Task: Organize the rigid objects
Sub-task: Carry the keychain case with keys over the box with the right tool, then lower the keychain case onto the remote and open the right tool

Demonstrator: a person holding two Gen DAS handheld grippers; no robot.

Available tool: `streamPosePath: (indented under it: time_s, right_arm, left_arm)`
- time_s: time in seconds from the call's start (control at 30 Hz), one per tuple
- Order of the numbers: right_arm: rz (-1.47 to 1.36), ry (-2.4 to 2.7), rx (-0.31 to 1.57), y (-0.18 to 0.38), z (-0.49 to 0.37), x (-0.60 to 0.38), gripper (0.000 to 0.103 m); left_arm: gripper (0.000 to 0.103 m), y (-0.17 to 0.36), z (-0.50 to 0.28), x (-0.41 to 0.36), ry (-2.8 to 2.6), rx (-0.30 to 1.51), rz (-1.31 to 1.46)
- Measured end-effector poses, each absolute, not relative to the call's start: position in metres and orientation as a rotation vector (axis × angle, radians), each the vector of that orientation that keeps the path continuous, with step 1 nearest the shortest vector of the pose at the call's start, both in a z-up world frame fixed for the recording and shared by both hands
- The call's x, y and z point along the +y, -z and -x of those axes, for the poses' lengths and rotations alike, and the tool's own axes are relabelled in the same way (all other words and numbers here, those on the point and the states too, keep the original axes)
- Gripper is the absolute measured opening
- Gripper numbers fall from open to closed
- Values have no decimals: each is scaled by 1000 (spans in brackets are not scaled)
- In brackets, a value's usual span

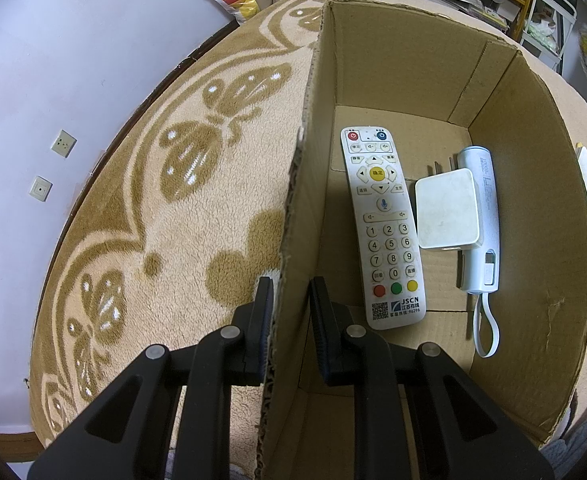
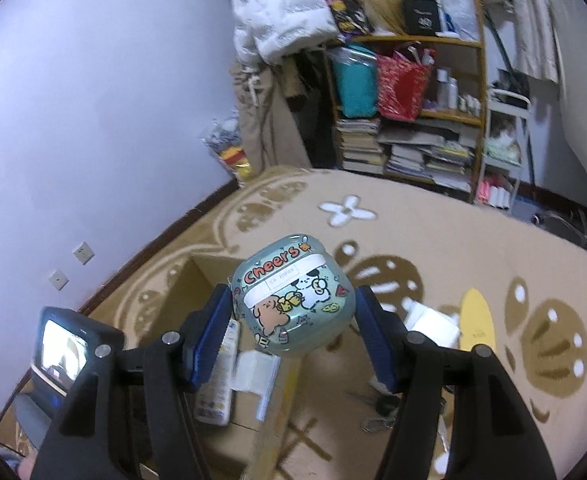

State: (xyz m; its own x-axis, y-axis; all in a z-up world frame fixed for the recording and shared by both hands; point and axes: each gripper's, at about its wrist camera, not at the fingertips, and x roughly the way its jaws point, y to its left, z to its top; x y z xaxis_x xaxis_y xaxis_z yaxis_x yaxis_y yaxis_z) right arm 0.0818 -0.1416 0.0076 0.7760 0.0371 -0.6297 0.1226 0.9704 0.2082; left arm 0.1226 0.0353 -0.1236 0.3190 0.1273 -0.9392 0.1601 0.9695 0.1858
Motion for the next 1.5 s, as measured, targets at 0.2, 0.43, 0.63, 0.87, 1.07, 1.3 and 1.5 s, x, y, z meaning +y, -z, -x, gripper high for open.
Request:
streamPosePath:
  time_s: [0.2, 0.43, 0.63, 0.87, 1.07, 1.3, 1.5]
  right_arm:
    - [-207, -4, 679, -11, -92, -118, 67]
    - [-192, -37, 717, 3, -96, -100, 67]
    - [-228, -39, 752, 21, -95, -98, 67]
    - [-239, -45, 781, 38, -97, -92, 67]
    - [-257, -38, 800, 49, -99, -93, 67]
    - [-243, -43, 767, 42, -95, -93, 67]
    - [-222, -15, 762, 33, -87, -108, 83]
  left_arm:
    - [18, 123, -122, 36, 23, 1251, -263]
    - [18, 122, -122, 37, 24, 1251, -262]
    - [18, 123, -122, 37, 25, 1252, -257]
    - [18, 123, -123, 39, 24, 1254, -252]
    - [18, 124, -123, 39, 23, 1252, -258]
    - [18, 126, -122, 37, 22, 1250, -268]
    - [19, 127, -121, 36, 19, 1249, -274]
